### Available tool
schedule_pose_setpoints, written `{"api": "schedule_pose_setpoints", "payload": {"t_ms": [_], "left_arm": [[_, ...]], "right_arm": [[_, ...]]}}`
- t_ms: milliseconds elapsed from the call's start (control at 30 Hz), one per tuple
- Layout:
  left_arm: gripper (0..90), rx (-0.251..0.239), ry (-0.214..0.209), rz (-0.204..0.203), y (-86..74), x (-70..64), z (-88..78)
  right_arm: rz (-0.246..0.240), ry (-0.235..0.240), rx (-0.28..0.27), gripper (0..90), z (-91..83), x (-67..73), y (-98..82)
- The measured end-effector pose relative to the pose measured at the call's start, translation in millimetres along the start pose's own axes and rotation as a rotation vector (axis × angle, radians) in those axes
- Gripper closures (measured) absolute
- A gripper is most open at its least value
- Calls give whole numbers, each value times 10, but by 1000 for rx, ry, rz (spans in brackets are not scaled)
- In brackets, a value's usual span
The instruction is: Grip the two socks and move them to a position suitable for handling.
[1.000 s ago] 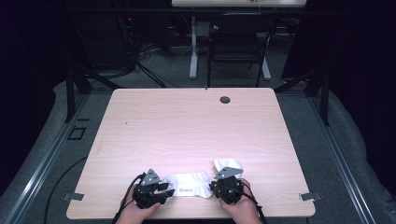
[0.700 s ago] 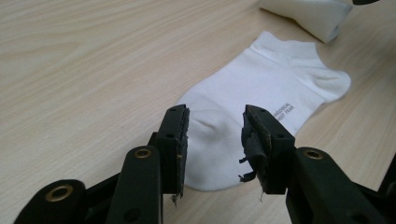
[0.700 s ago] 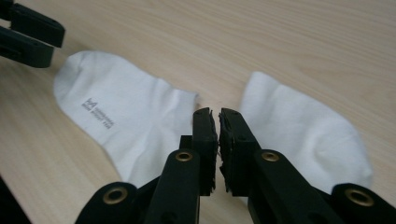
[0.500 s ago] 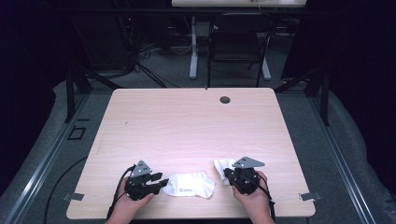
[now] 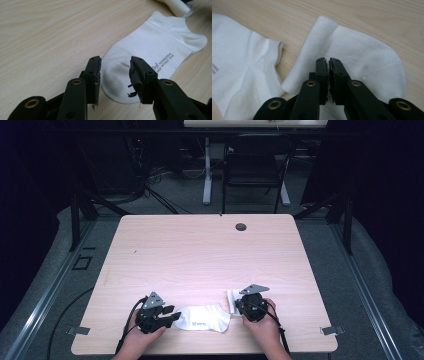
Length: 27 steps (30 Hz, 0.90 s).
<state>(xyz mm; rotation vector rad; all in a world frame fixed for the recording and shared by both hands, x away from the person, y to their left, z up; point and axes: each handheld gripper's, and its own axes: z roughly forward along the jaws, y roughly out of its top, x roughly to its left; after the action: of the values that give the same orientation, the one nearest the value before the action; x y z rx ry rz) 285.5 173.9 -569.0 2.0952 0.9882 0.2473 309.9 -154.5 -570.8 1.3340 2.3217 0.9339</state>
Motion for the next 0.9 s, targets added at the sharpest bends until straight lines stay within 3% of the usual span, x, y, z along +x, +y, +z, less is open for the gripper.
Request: {"api": "schedule_pose_setpoints", "payload": {"t_ms": [600, 800, 900], "left_arm": [[601, 25, -5, 21, -6, -3, 82], [596, 16, -3, 17, 3, 23, 55], [595, 10, 0, 17, 10, 34, 46]], "right_arm": [[-29, 15, -15, 858, 361, 83, 366], [-19, 12, -65, 803, 231, 50, 458], [17, -24, -92, 773, 108, -96, 505]]}}
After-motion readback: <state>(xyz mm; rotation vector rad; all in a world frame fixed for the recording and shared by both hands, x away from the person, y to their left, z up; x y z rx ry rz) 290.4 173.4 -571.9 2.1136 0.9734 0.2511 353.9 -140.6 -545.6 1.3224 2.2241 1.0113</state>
